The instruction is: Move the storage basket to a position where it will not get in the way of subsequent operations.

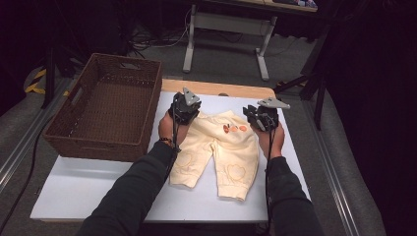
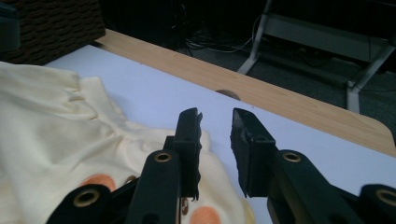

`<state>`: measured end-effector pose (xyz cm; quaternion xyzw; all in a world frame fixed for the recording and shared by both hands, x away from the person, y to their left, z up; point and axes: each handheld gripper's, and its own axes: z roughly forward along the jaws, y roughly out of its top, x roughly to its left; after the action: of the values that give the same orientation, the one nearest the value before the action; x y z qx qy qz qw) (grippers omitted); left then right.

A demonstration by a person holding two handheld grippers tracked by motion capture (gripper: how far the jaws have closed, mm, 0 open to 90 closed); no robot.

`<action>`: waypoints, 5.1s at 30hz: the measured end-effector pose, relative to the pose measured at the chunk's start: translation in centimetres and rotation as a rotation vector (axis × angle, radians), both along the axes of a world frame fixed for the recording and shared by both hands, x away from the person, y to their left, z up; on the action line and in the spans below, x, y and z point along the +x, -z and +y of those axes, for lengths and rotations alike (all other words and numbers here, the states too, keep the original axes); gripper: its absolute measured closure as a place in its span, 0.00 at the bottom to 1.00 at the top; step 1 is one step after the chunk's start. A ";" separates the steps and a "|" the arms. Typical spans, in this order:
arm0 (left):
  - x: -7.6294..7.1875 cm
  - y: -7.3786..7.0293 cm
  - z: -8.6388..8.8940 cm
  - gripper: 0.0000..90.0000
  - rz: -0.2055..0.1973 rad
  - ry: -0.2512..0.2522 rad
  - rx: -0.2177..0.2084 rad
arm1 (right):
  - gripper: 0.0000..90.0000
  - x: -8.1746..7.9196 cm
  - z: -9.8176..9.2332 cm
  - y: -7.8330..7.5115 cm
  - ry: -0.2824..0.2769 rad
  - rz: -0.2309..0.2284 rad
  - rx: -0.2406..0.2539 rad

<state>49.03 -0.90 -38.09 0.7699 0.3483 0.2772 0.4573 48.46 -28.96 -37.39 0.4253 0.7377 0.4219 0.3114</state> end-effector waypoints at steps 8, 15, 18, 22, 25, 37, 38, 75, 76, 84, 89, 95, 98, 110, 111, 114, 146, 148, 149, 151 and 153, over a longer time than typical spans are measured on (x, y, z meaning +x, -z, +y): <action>-4.1 0.6 0.2 0.81 -0.011 0.158 0.052 | 0.79 -3.8 0.1 0.7 -0.077 0.008 0.012; -7.9 2.2 1.0 0.77 -0.008 0.260 0.123 | 0.76 -7.2 0.0 1.5 -0.126 0.009 0.005; -9.1 2.8 1.7 0.72 -0.005 0.304 0.131 | 0.74 -8.2 -0.1 1.9 -0.143 0.022 0.010; -10.6 3.9 2.5 0.67 0.017 0.340 0.123 | 0.71 -9.8 -0.1 2.8 -0.172 0.037 0.002; -11.5 4.7 3.1 0.62 0.030 0.372 0.140 | 0.70 -10.9 0.0 3.7 -0.192 0.051 -0.007; -14.8 7.7 5.3 0.44 0.150 0.525 0.220 | 0.49 -13.8 -1.0 6.2 -0.144 0.144 -0.050; -15.0 7.9 5.4 0.44 0.157 0.531 0.233 | 0.46 -13.8 -1.3 6.4 -0.129 0.167 -0.046; -20.9 6.0 8.3 0.94 0.151 0.591 0.212 | 0.93 -17.4 -5.1 5.3 -0.014 0.198 -0.076; -21.2 6.0 8.4 0.94 0.159 0.582 0.209 | 0.92 -17.4 -5.1 5.3 -0.010 0.193 -0.077; -21.7 5.8 9.5 0.92 0.144 0.559 0.154 | 0.82 -17.9 -5.1 4.9 -0.015 0.142 -0.075; -22.0 5.5 10.0 0.91 0.136 0.557 0.101 | 0.82 -17.9 -4.8 4.4 -0.083 0.096 -0.012; -21.8 4.8 11.2 0.84 0.104 0.524 0.063 | 0.81 -17.3 -3.7 4.2 -0.154 0.074 0.012; -21.0 4.7 12.0 0.82 0.084 0.507 0.042 | 0.80 -17.1 -3.3 3.9 -0.189 0.046 0.035; -18.8 4.9 13.5 0.52 0.045 0.450 0.026 | 0.56 -15.8 -1.2 3.1 -0.285 -0.014 0.019; -18.6 4.9 13.6 0.49 0.046 0.455 0.019 | 0.55 -15.8 -1.0 3.0 -0.297 -0.023 0.027; -18.0 4.9 13.7 0.40 0.030 0.451 0.009 | 0.47 -15.9 -0.5 3.0 -0.328 -0.041 0.033; -17.5 8.3 10.3 0.62 0.371 0.486 0.130 | 0.72 -15.7 3.9 7.4 -0.358 0.291 -0.195; -17.5 8.2 10.3 0.76 0.380 0.503 0.122 | 0.80 -15.6 4.0 7.4 -0.343 0.286 -0.208; -17.5 8.1 10.2 0.80 0.394 0.506 0.121 | 0.83 -15.7 4.0 7.3 -0.341 0.277 -0.217; -17.4 8.1 10.2 0.85 0.384 0.513 0.125 | 0.90 -15.8 4.1 7.2 -0.341 0.276 -0.215; -17.4 8.0 10.4 0.86 0.393 0.506 0.119 | 0.94 -15.9 4.2 7.1 -0.349 0.284 -0.195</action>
<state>31.66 9.45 -46.11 0.8961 0.2105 0.0207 0.3901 32.59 -24.78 -44.45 0.3142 0.8736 0.3320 0.1667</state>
